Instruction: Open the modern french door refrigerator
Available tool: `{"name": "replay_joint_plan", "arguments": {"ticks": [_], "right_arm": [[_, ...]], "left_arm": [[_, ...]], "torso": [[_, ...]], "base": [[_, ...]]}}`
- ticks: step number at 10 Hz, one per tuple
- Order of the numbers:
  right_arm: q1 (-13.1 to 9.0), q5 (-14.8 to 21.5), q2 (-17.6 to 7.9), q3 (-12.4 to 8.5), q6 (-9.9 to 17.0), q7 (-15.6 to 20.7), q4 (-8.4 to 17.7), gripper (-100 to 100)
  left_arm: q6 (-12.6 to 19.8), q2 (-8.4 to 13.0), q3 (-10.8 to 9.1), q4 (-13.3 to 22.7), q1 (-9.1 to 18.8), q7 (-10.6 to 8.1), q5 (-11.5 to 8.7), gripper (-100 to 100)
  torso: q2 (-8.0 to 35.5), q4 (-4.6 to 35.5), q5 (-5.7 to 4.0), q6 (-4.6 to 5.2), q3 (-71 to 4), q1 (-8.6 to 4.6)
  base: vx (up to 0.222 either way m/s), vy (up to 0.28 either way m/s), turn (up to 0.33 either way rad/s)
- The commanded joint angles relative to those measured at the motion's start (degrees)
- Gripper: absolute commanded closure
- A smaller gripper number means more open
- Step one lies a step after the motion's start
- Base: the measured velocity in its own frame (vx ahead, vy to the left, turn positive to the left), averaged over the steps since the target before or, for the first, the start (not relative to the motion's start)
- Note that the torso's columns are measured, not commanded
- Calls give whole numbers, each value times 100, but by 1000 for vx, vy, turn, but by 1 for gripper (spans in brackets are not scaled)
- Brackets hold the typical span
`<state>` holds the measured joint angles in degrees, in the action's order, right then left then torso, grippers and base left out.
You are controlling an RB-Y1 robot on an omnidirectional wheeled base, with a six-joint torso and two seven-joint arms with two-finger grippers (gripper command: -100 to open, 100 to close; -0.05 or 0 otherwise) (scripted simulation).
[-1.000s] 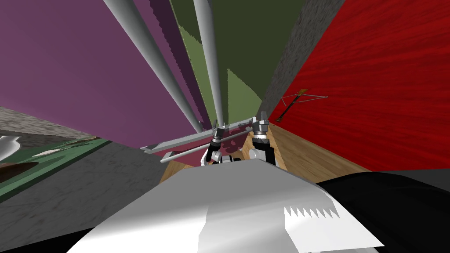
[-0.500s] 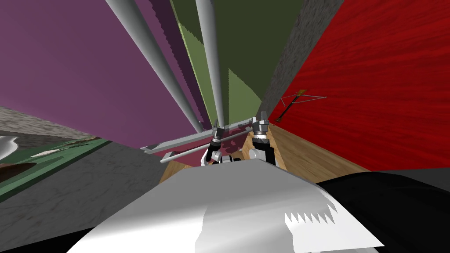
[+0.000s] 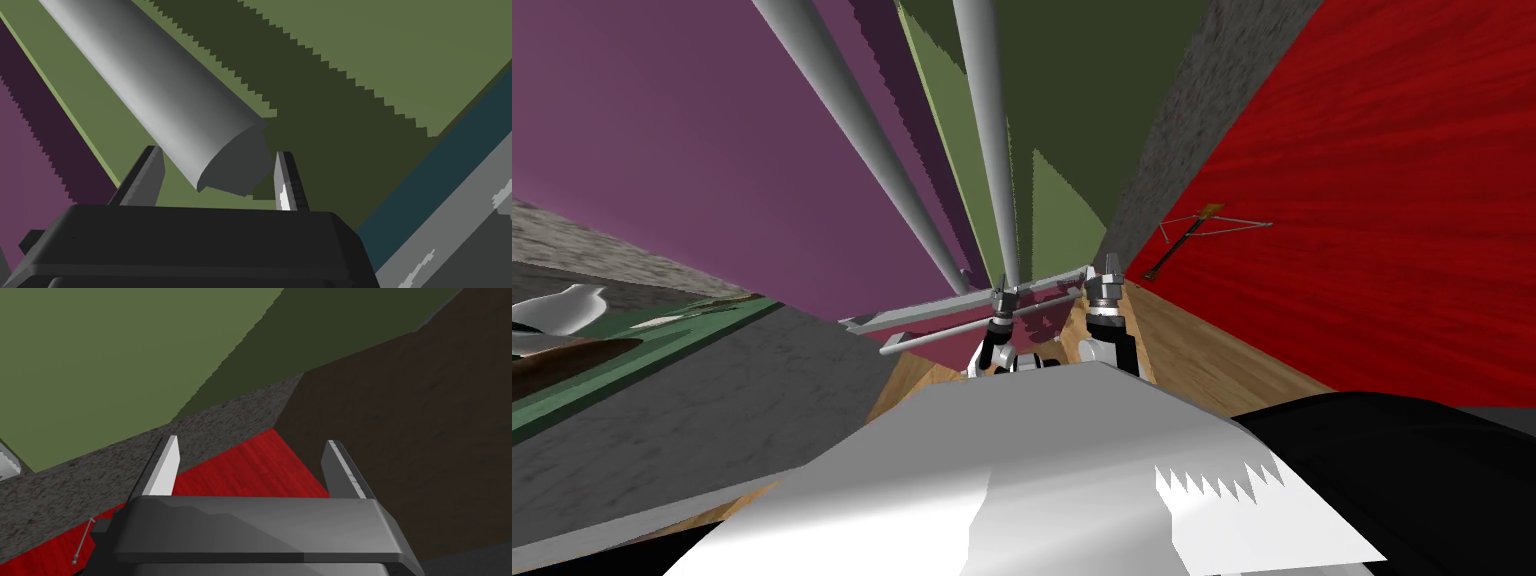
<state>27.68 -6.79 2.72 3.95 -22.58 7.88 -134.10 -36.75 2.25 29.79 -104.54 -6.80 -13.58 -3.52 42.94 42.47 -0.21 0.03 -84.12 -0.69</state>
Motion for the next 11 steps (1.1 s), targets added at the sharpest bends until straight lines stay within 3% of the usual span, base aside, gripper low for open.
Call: {"name": "replay_joint_plan", "arguments": {"ticks": [1, 6, 7, 9, 11], "right_arm": [[-1, 0, 0, 0, 0, 0, 0, 0], [0, 0, -1, 0, 0, 0, 0, 0], [0, 0, -1, 0, 0, 0, 0, 0], [1, 0, -2, -1, 0, 0, 0, 0], [2, 0, -1, 0, 0, 0, 0, 0]], "left_arm": [[147, -171, -198, -75, -5, 245, -13, 100], [393, -478, -578, -220, -35, 656, -54, 100], [403, -413, -546, -143, -127, 596, -59, 100], [396, -426, -693, -251, -235, 745, -134, 100], [385, -434, -754, -317, -276, 810, -169, 100]], "torso": [[-13, 10, -10, 24, -10, -7], [-48, 40, -18, 31, -56, -9], [-35, 44, -19, 29, -46, -11], [-88, 9, 9, 3, -72, 53], [-60, 6, 1, 5, -46, 20]], "base": [[-174, -248, 151], [-177, -242, 165], [-96, -100, 69], [-60, -173, 159], [-64, -250, 151]]}}
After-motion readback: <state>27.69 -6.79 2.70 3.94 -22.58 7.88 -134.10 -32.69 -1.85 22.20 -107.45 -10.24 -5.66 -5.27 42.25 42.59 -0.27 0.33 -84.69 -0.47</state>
